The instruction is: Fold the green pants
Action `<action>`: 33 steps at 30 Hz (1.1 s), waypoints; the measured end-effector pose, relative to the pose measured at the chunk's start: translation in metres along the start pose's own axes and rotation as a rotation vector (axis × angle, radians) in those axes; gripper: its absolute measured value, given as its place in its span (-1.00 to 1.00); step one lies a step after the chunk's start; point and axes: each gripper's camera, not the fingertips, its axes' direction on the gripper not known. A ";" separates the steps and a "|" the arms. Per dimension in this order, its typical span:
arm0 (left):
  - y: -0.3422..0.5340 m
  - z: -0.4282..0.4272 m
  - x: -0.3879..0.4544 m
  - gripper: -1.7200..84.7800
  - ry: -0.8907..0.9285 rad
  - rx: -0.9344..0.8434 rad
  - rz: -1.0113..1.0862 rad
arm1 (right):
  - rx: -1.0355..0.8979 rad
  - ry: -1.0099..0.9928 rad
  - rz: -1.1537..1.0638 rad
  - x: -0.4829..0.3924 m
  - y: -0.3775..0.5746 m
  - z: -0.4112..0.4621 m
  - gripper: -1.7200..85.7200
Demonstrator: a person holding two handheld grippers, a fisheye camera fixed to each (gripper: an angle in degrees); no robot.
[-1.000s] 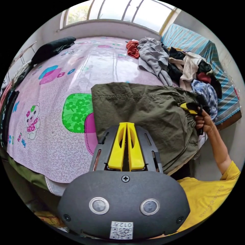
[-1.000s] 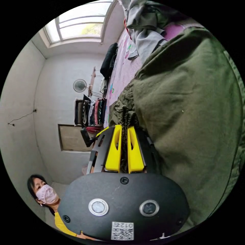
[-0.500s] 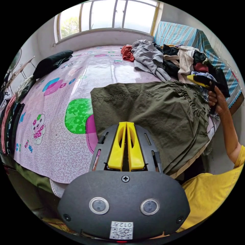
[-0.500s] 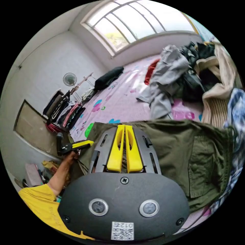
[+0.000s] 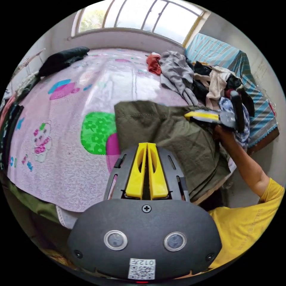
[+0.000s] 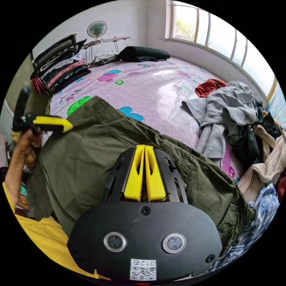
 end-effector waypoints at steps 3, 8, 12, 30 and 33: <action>-0.031 -0.019 0.024 -0.96 -0.039 0.152 0.028 | 0.021 0.163 -0.098 -0.038 0.003 0.006 -0.96; -0.083 0.048 0.046 -0.95 -0.132 -0.055 0.089 | 0.022 0.178 -0.116 -0.057 0.003 0.009 -0.96; -0.071 0.065 0.018 -0.96 -0.169 -0.083 -0.005 | 0.027 0.036 -0.044 -0.040 0.002 0.006 -0.96; -0.039 0.067 0.138 -0.96 -0.027 -0.142 0.221 | 0.054 -0.149 0.069 -0.024 0.016 -0.003 -0.95; -0.036 0.043 0.145 -0.96 -0.120 -0.160 0.216 | 0.053 -0.131 0.061 -0.028 0.021 -0.015 -0.95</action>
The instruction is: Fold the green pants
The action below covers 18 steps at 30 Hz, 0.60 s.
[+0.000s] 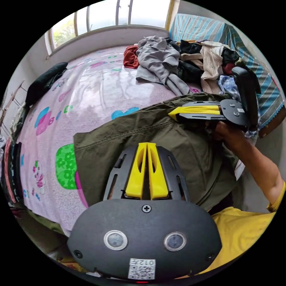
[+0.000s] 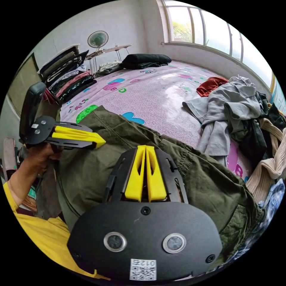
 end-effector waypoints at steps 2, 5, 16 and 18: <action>0.012 -0.025 0.014 -0.96 -0.057 0.062 0.057 | 0.062 0.039 -0.037 -0.019 0.011 -0.030 -0.95; 0.029 -0.027 0.032 -0.96 -0.028 0.004 0.124 | 0.025 -0.018 -0.176 -0.059 0.024 -0.051 -0.95; 0.107 -0.030 -0.014 -0.96 0.014 -0.027 -0.074 | -0.084 0.001 -0.107 -0.041 0.096 -0.051 -0.96; 0.117 -0.042 -0.015 -0.96 -0.029 -0.033 -0.120 | -0.094 0.040 -0.090 -0.049 0.100 -0.060 -0.96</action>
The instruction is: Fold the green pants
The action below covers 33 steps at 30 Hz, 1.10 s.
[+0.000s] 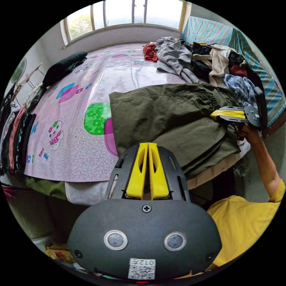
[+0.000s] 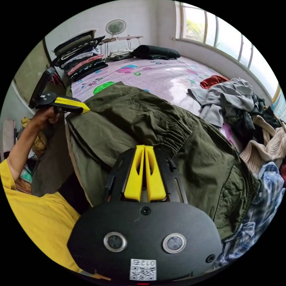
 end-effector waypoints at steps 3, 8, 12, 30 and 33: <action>0.018 -0.019 0.019 -0.96 -0.016 0.078 0.038 | 0.058 -0.026 -0.080 -0.038 0.010 -0.024 -0.95; 0.038 0.000 0.031 -0.96 -0.069 0.054 0.102 | 0.011 -0.016 -0.209 -0.072 0.038 -0.018 -0.96; 0.049 -0.003 0.014 -0.96 0.062 0.071 -0.003 | 0.013 -0.034 -0.090 -0.043 0.067 -0.028 -0.96; 0.055 -0.005 0.187 -0.96 0.022 0.033 0.390 | 0.098 -0.142 0.036 -0.052 0.168 -0.069 -0.95; 0.071 -0.029 0.185 -0.96 0.017 0.128 0.374 | 0.214 -0.091 0.012 -0.063 0.191 -0.100 -0.94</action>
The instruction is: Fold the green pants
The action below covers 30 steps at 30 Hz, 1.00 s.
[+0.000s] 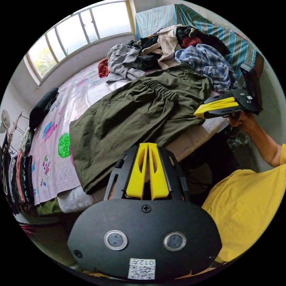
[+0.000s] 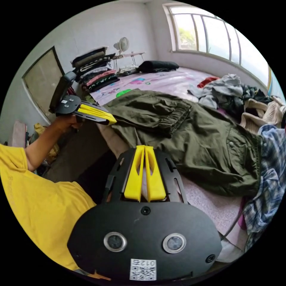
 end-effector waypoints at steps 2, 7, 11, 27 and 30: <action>0.002 -0.009 0.012 -0.96 0.004 0.050 0.054 | 0.060 0.032 -0.092 -0.024 0.011 -0.017 -0.90; -0.015 0.008 0.048 -0.93 -0.025 0.011 0.191 | -0.049 0.186 -0.283 -0.067 0.016 0.007 -0.79; -0.018 0.000 0.067 -0.88 -0.015 0.056 0.263 | -0.065 0.282 -0.353 -0.082 0.016 0.014 -0.91; -0.065 -0.003 0.060 -0.96 -0.024 -0.035 0.313 | 0.166 0.102 -0.241 -0.102 0.047 -0.038 -0.95; -0.078 -0.006 0.050 -0.96 0.005 -0.041 0.330 | 0.090 0.249 -0.334 -0.133 0.055 -0.009 -0.95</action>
